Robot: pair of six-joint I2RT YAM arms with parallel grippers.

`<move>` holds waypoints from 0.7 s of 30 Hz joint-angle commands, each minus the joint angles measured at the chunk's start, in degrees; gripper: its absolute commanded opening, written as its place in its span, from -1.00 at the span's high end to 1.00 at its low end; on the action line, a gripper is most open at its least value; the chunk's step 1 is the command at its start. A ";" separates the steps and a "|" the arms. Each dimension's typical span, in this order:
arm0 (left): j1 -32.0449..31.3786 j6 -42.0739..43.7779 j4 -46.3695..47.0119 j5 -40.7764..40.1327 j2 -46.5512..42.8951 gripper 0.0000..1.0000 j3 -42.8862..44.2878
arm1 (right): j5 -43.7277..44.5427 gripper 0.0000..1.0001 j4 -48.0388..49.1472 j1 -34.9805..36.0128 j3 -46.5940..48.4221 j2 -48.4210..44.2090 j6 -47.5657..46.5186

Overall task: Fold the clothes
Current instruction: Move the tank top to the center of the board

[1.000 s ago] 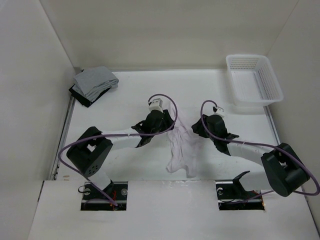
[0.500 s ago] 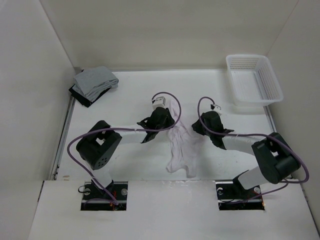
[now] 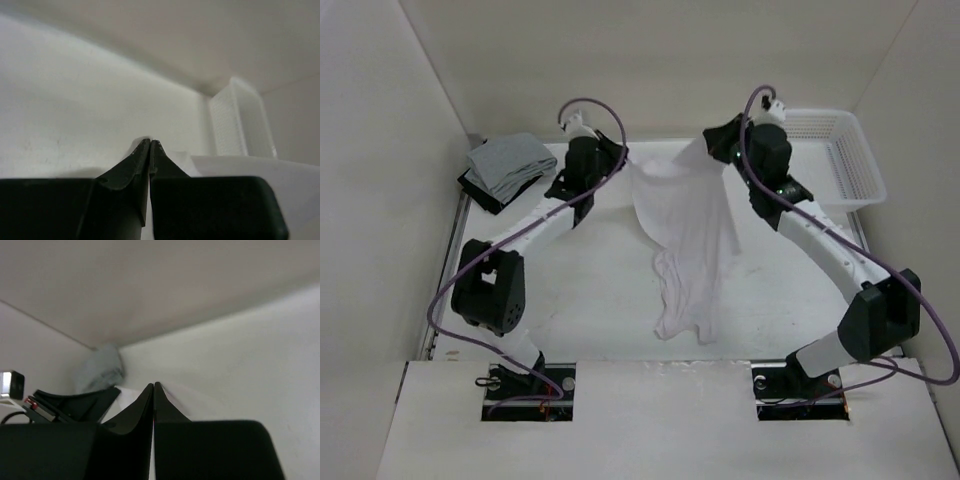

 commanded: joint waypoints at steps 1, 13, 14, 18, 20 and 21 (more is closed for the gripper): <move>3.60 -0.08 -0.31 3.21 -11.69 1.00 10.83 | -2.47 0.94 -7.98 -0.24 18.30 -2.74 -7.27; 1.34 0.46 -1.02 -5.47 -57.18 0.85 -26.60 | -2.66 0.78 -3.97 18.71 -20.67 -40.76 -7.83; 1.24 0.02 -1.37 -5.92 -58.54 0.83 -28.50 | -2.30 0.77 -3.79 19.88 -23.28 -42.11 -6.94; 3.87 -5.25 -12.67 -6.73 -78.89 0.49 -47.73 | 6.30 0.45 -7.64 28.49 -44.11 -50.90 3.68; 5.02 -6.05 -19.72 -5.76 -84.55 0.48 -50.57 | 9.21 0.29 -12.29 28.86 -48.17 -53.54 8.52; 5.72 -6.57 -23.05 -5.75 -86.40 0.45 -51.62 | 9.91 0.19 -13.53 28.07 -48.96 -53.98 8.97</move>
